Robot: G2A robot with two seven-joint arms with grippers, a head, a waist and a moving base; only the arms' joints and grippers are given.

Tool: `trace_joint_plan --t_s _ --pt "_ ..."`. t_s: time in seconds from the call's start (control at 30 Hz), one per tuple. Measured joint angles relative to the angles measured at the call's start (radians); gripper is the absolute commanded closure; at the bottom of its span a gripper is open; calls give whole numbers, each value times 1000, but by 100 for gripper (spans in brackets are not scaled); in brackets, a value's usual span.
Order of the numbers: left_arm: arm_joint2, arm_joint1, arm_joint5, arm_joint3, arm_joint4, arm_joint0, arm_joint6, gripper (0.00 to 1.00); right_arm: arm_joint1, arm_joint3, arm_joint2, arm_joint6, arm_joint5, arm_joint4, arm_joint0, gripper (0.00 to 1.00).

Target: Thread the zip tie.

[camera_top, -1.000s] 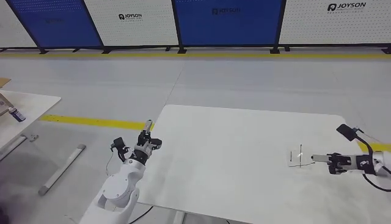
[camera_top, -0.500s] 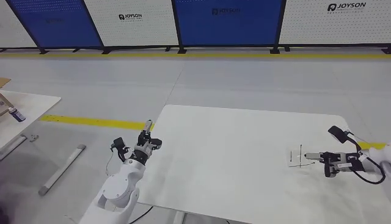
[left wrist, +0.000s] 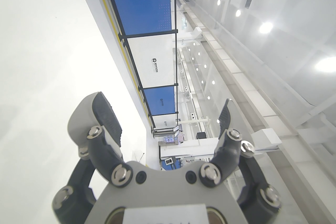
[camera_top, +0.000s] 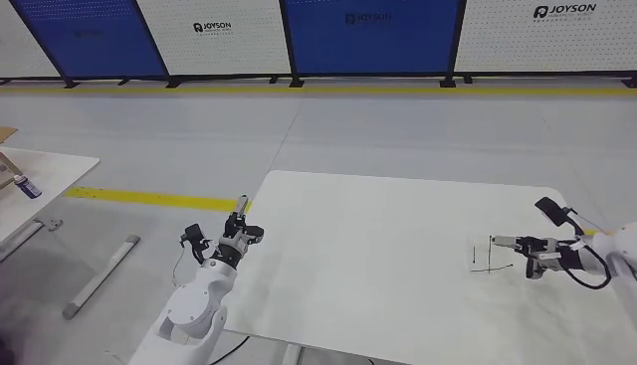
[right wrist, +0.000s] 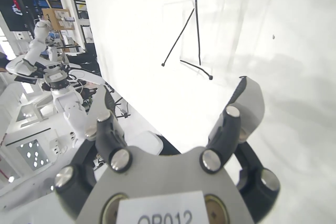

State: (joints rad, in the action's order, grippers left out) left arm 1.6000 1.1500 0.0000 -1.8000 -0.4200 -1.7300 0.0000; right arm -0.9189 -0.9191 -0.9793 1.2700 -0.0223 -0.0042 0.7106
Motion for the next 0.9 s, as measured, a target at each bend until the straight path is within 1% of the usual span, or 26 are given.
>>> trace_joint_plan --t_s 0.1,0.17,0.5,0.53,0.57,0.63,0.7,0.77,0.8,0.9 --pt "0 0 0 0 0 0 0 0 -19 38 48 12 -41 -35 -32 0" --pt "0 0 0 0 0 0 0 0 -29 64 67 1 -64 -45 -51 0" --pt "0 0 0 0 0 0 0 0 -29 66 66 -1 -64 -43 -51 0" --pt "0 0 0 0 0 0 0 0 -29 66 66 -2 -63 -43 -51 5" --pt "0 0 0 0 0 0 0 0 -27 63 61 -10 -54 -41 -44 51" --pt "0 0 0 0 0 0 0 0 -21 54 48 -23 -34 -40 -31 59" --pt "0 0 0 0 0 0 0 0 -14 38 35 -22 -32 -48 -20 60" --pt "0 0 0 0 0 0 0 0 -9 23 29 -15 -45 -61 -13 69" --pt "0 0 0 0 0 0 0 0 -7 17 27 -12 -52 -67 -10 68" --pt "0 0 0 0 0 0 0 0 -3 3 22 -4 -72 -81 -5 75"
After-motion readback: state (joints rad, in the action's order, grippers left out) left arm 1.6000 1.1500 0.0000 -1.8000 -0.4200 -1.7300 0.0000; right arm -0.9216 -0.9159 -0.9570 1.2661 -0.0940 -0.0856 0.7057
